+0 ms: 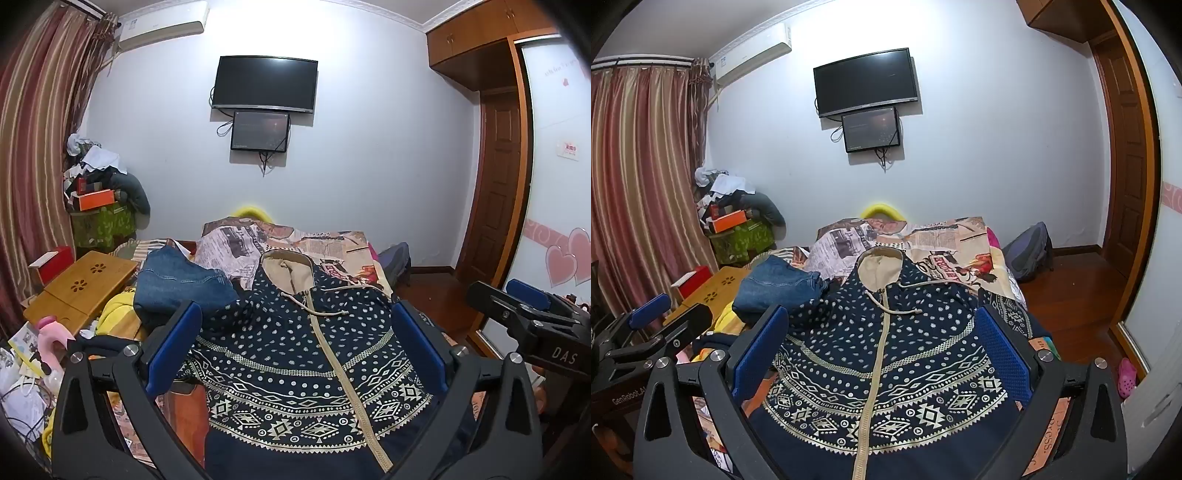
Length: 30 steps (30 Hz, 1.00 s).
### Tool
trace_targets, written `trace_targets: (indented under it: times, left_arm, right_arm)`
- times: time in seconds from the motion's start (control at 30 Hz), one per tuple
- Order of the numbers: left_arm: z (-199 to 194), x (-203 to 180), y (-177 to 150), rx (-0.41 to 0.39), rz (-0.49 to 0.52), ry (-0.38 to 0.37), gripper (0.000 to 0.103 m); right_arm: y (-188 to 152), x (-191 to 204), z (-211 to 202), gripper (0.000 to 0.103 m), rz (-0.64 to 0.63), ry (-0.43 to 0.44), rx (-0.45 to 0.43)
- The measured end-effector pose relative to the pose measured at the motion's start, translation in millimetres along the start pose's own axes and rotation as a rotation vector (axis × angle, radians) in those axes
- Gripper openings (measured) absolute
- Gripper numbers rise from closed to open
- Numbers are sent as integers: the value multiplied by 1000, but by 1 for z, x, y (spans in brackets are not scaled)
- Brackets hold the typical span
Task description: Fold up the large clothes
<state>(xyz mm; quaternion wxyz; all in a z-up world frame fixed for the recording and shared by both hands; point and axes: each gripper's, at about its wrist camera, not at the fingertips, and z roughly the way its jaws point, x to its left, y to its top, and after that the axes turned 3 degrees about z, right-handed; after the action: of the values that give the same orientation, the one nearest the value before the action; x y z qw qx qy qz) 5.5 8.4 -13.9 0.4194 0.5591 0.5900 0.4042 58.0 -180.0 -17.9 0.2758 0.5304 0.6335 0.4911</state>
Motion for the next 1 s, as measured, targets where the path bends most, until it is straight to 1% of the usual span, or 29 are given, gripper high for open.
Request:
trace_targets:
  times: [0.5, 0.8, 0.87, 1.0]
  left_arm:
    - [0, 0, -1, 8, -7, 2, 103]
    - [9, 9, 3, 21, -23, 3, 103]
    - [12, 14, 3, 23, -22, 10, 103]
    - [20, 31, 4, 18, -18, 65, 103]
  right_arm:
    - [1, 1, 1, 100, -4, -3, 6]
    - [2, -1, 8, 100, -7, -10, 16]
    - [3, -1, 11, 100, -12, -15, 20]
    - [1, 1, 19, 100, -22, -31, 33]
